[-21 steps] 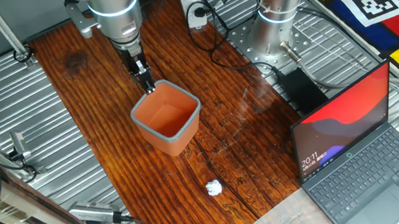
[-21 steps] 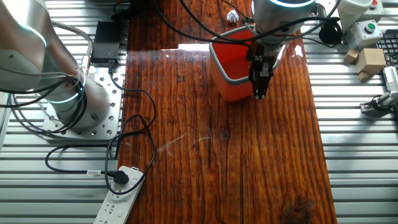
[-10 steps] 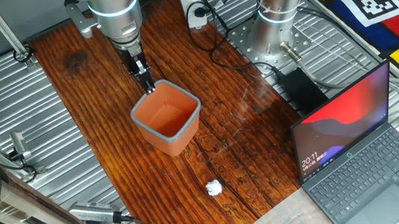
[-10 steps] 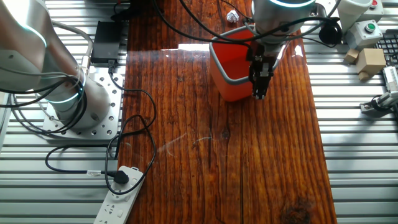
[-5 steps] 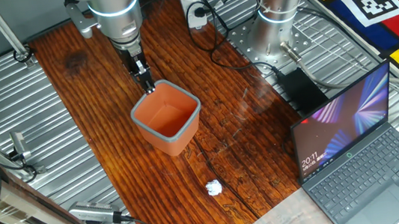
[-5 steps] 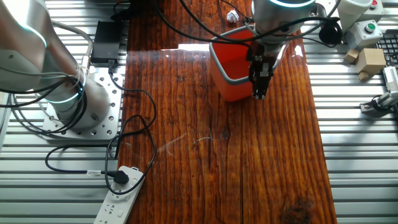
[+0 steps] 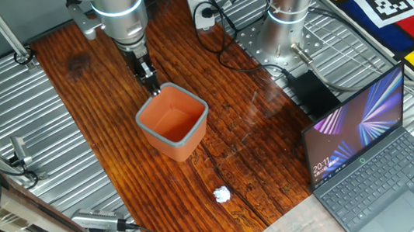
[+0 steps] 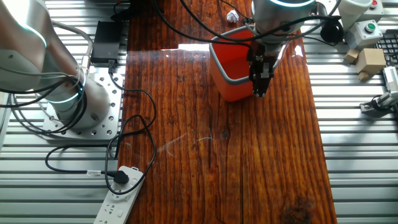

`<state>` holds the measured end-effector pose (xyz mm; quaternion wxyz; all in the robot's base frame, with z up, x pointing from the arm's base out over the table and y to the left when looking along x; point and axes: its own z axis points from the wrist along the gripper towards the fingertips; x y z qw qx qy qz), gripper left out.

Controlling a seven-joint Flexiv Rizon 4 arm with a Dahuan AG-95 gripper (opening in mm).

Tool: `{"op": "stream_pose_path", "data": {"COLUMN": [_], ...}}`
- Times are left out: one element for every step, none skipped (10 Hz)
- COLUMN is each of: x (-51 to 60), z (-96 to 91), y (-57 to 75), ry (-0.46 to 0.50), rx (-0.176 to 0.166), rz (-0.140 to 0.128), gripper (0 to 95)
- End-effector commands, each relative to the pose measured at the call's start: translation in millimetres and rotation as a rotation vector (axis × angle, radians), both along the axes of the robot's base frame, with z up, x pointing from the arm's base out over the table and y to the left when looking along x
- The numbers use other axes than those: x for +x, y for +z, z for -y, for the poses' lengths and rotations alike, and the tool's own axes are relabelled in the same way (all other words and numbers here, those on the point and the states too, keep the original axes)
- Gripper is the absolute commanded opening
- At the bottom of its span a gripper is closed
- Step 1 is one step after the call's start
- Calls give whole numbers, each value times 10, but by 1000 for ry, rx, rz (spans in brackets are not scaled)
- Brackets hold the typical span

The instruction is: Put the garbage in the trash can

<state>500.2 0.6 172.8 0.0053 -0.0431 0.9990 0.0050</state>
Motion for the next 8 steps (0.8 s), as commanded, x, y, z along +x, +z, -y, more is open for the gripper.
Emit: {"op": "stream_pose_path", "data": {"x": [-5,-5,-6,-4,9,48,115,188], "z": [0,-1,-7,-21,-85,-267,-406,-490], "y": [-2,1,14,31,72,105,94,82], "ry": [76,71,70,70,67,43,31,26], "rx": [5,6,6,8,9,-1,-14,-7], "rz": [10,8,6,6,-3,-18,-21,-19], "gripper": [0,0,0,0,0,0,0,0]}}
